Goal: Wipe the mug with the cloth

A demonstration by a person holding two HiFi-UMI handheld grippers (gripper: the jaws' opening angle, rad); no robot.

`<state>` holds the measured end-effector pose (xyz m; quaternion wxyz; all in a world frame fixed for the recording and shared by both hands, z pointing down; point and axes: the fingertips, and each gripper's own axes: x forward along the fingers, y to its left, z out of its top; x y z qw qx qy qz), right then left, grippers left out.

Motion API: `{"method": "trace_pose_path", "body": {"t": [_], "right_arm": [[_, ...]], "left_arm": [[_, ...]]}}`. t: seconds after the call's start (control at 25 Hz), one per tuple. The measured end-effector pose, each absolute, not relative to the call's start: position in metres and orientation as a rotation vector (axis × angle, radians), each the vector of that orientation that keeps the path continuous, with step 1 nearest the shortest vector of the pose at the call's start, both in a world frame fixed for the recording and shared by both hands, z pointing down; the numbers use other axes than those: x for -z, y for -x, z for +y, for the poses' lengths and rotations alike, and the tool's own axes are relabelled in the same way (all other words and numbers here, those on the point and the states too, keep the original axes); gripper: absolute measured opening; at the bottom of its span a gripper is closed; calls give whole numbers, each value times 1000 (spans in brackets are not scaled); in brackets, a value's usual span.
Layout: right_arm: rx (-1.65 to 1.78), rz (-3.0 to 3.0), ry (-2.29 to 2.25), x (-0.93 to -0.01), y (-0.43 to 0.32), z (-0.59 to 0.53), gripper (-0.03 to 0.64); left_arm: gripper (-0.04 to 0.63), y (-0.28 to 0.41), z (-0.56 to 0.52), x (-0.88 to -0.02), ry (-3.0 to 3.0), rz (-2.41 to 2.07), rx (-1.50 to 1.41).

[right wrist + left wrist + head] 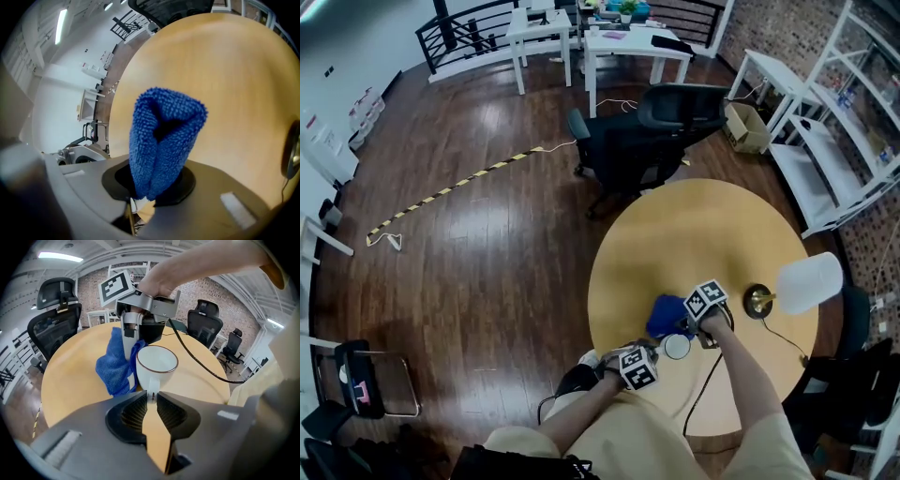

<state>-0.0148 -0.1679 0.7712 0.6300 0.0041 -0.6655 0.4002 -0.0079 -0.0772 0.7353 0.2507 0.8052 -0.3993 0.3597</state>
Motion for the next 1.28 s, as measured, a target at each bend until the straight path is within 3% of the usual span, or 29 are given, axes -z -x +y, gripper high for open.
{"method": "trace_pose_path", "body": {"t": [1.28], "right_arm": [[-1223, -1675, -438, -771, -75, -159, 54]], "left_arm": [[54, -15, -64, -742, -2046, -1198, -1144]]}}
